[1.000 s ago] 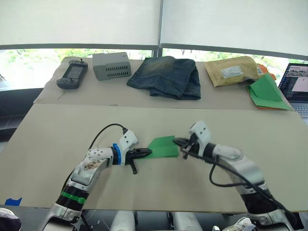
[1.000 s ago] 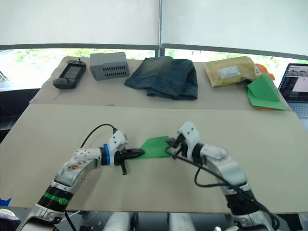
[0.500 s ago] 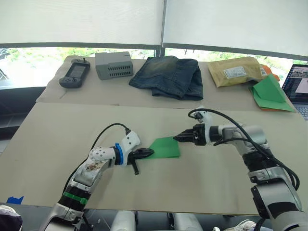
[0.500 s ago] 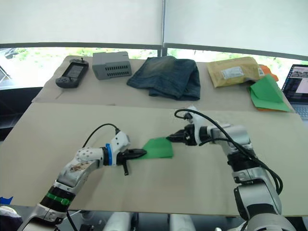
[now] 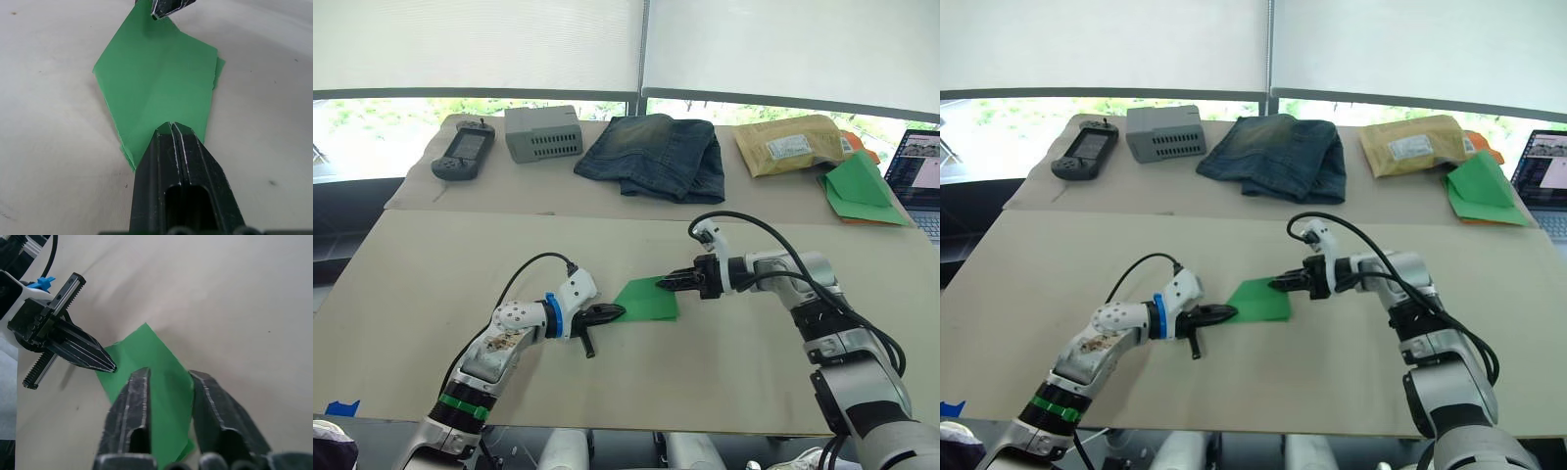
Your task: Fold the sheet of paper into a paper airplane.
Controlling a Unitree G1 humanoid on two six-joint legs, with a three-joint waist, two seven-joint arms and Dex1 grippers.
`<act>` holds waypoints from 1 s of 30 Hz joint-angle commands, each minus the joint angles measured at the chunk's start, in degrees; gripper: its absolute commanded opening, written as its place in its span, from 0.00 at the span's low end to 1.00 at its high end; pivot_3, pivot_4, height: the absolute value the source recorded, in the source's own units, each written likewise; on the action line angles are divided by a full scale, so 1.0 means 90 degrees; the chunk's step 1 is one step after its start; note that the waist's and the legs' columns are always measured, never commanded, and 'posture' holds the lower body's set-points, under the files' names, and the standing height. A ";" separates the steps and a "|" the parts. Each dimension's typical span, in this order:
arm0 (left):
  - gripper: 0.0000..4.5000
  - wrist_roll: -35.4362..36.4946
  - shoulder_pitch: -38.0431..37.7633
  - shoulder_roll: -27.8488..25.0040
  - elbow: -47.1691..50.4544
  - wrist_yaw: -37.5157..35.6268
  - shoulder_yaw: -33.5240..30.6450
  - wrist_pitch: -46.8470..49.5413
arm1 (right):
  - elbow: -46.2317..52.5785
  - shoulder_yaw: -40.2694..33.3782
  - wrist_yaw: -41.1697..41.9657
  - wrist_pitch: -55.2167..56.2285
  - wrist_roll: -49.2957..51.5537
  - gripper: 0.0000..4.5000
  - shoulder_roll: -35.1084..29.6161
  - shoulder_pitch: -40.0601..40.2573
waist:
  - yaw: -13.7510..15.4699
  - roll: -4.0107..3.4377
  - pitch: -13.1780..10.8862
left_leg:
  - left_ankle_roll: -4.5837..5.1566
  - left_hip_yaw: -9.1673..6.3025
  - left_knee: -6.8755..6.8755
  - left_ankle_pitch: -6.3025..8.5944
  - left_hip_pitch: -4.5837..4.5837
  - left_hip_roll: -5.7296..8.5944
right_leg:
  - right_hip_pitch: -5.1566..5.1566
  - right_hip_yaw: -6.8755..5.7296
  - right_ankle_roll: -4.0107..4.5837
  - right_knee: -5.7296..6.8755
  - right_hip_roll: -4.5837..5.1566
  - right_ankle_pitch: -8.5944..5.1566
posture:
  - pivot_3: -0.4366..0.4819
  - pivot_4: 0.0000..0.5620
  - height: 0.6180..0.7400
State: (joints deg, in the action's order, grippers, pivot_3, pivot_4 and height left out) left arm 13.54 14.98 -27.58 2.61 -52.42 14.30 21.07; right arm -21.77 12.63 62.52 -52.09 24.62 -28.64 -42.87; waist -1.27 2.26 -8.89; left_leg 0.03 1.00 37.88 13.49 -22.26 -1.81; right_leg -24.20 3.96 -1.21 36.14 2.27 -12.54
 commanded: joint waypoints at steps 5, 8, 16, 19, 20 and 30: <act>0.00 -0.0158 -0.0110 -0.0098 -0.0157 -0.0101 0.0183 0.0143 | 0.1342 -0.0139 0.0466 0.1478 -0.0149 0.00 -0.0219 0.0580 | 0.0008 0.0000 0.0000 | 0.0000 0.0000 0.0000 0.0000 -0.0002 0.0000 | -0.0001 -0.0001 -0.0009 -0.0003 0.0000 -0.0005 | 0.48 0.27 1.00; 0.00 -0.0141 -0.0109 -0.0108 -0.0131 -0.0149 0.0197 0.0148 | 0.1838 0.0295 0.0514 0.3097 -0.1005 0.00 -0.0538 0.1082 | 0.0013 -0.0001 0.0001 | 0.0000 0.0000 0.0000 0.0000 -0.0002 0.0001 | -0.0002 0.0000 -0.0018 -0.0002 0.0000 -0.0010 | 0.48 0.27 1.00; 0.00 -0.0141 -0.0062 -0.0106 -0.0143 -0.0166 0.0182 0.0174 | 0.1534 0.0304 0.0296 0.6402 -0.2029 0.00 -0.0540 0.1676 | 0.0021 -0.0001 0.0001 | -0.0002 0.0005 0.0000 -0.0001 0.0006 0.0001 | 0.0003 0.0003 -0.0040 -0.0001 0.0000 -0.0021 | 0.48 0.27 1.00; 0.00 -0.0142 -0.0063 -0.0112 -0.0139 -0.0164 0.0179 0.0193 | 0.1427 0.0308 0.0336 0.6962 -0.2098 0.00 -0.0498 0.1764 | 0.0023 -0.0001 0.0001 | -0.0002 0.0005 0.0000 -0.0001 0.0008 -0.0001 | 0.0005 0.0002 -0.0038 -0.0002 0.0000 -0.0020 | 0.48 0.27 1.00; 0.00 -0.0138 -0.0064 -0.0114 -0.0137 -0.0165 0.0177 0.0199 | 0.1387 0.0336 0.0356 0.7073 -0.2145 0.00 -0.0503 0.1793 | 0.0024 -0.0001 0.0001 | -0.0002 0.0005 0.0000 -0.0001 0.0008 0.0000 | 0.0004 0.0002 -0.0037 -0.0002 0.0000 -0.0020 | 0.48 0.27 1.00; 0.00 -0.0044 -0.0137 -0.0215 -0.0025 -0.0303 0.0128 0.0241 | 0.0885 0.0299 0.0498 0.7546 -0.2200 0.00 -0.0594 0.1841 | 0.0033 -0.0001 0.0001 | -0.0002 0.0005 0.0000 -0.0001 0.0010 -0.0001 | 0.0007 0.0004 -0.0015 -0.0002 0.0000 -0.0009 | 0.48 0.27 1.00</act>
State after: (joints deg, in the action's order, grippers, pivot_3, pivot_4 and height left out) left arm 13.63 15.24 -28.35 2.78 -54.40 14.53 21.52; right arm -13.07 16.95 66.28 13.18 4.73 -32.78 -26.27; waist -0.98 2.25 -8.89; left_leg 0.02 1.05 37.88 13.49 -22.16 -1.81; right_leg -24.14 4.00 -1.35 36.12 2.27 -12.63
